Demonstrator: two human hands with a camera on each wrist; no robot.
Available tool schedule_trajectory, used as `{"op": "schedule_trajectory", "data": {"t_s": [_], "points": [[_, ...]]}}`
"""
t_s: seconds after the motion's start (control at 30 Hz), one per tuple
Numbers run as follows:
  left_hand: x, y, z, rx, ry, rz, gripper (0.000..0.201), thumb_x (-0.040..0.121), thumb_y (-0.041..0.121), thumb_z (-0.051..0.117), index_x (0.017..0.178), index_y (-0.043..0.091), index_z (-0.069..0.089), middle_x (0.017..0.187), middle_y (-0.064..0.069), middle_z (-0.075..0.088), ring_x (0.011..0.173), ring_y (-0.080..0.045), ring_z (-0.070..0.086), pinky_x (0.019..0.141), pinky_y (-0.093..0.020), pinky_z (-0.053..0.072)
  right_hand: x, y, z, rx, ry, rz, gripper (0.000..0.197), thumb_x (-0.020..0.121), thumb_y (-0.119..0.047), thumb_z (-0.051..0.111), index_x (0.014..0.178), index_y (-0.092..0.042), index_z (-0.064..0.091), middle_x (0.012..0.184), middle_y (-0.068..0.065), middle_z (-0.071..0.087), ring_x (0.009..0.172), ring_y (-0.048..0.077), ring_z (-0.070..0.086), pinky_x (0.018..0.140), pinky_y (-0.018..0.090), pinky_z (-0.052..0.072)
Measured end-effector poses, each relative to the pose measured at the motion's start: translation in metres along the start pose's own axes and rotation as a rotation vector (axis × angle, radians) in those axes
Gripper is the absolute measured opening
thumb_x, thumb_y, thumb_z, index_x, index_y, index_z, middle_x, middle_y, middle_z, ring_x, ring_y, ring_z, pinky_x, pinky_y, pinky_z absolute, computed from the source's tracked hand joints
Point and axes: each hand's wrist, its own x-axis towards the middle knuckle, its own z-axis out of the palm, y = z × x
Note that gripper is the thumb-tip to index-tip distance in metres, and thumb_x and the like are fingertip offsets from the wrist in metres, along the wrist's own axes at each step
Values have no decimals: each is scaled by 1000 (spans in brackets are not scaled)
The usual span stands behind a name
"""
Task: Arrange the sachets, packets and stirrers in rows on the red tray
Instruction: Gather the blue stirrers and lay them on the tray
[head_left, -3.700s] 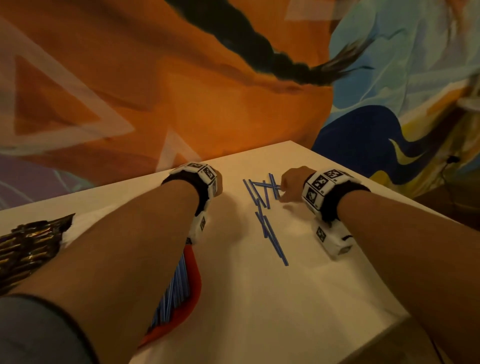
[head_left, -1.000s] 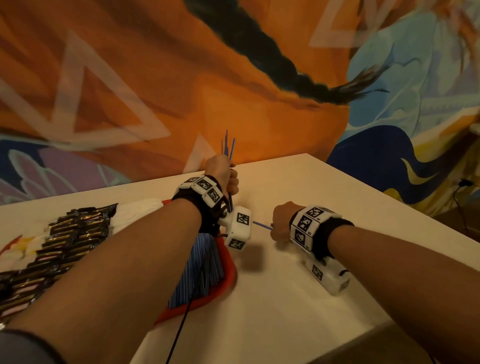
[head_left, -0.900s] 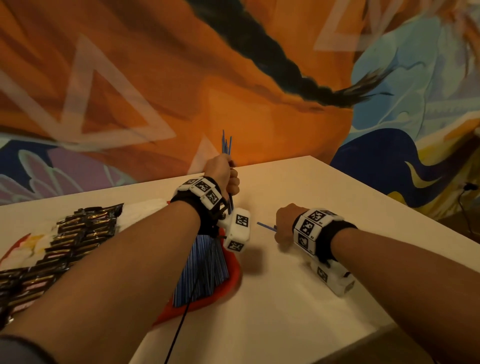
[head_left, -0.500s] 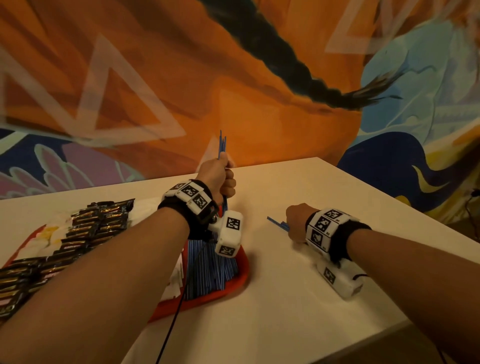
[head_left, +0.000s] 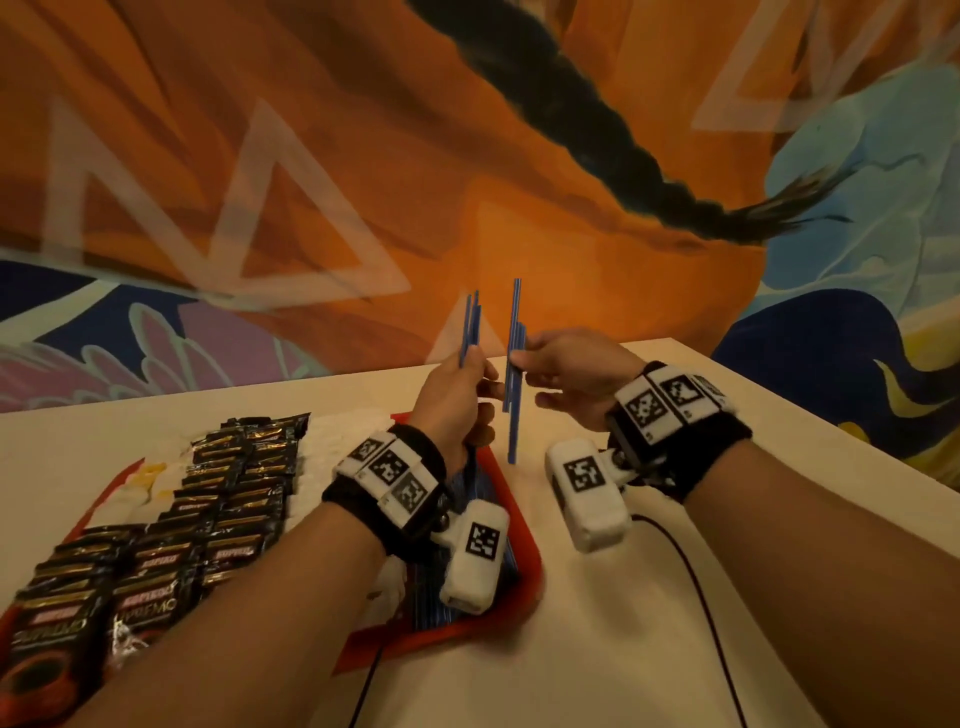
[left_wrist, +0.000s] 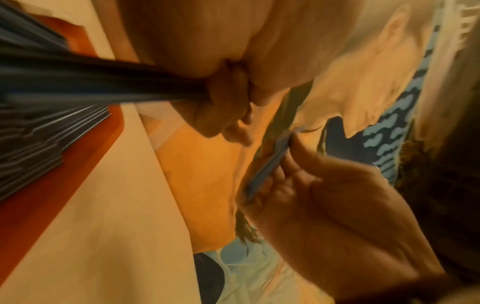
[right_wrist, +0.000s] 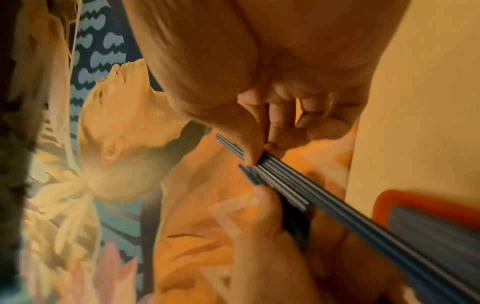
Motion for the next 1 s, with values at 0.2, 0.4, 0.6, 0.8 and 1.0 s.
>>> {"op": "schedule_trajectory", "data": {"t_s": [0.2, 0.4, 0.6, 0.8, 1.0], "points": [[-12, 11, -18, 3, -15, 130, 46, 109, 42, 28, 100, 9, 59, 57, -4, 56, 48, -16, 37, 48, -28, 28, 8, -17, 39, -81, 70, -209, 7, 92, -2, 60, 86, -1, 62, 67, 4, 50, 62, 17, 43, 58, 32, 33], [-14, 14, -30, -115, -34, 108, 43, 109, 39, 28, 87, 11, 52, 54, -1, 38, 45, -14, 29, 41, -23, 25, 20, -14, 55, -154, 72, -309, 13, 91, -3, 61, 78, -5, 62, 70, 7, 58, 64, 18, 55, 57, 30, 44], [-13, 25, -40, -157, -78, 126, 43, 107, 45, 32, 75, 18, 43, 55, 3, 24, 44, -11, 16, 41, -20, 17, 24, -12, 58, -132, 156, -562, 13, 84, -22, 76, 85, -17, 65, 84, 2, 71, 80, 26, 70, 76, 50, 59], [-30, 39, -40, 6, -320, 86, 42, 106, 43, 31, 75, 16, 43, 57, 1, 23, 41, -9, 16, 43, -22, 13, 19, -22, 49, 133, 178, -667, 35, 91, -55, 53, 118, -33, 52, 128, -1, 58, 105, 17, 67, 85, 47, 58], [-39, 42, -34, 123, -375, 72, 40, 103, 45, 34, 77, 16, 43, 57, 4, 25, 45, -9, 19, 42, -21, 15, 6, -41, 45, 309, 59, -711, 27, 108, -21, 34, 101, -13, 60, 89, 7, 64, 62, 19, 66, 57, 28, 54]]}}
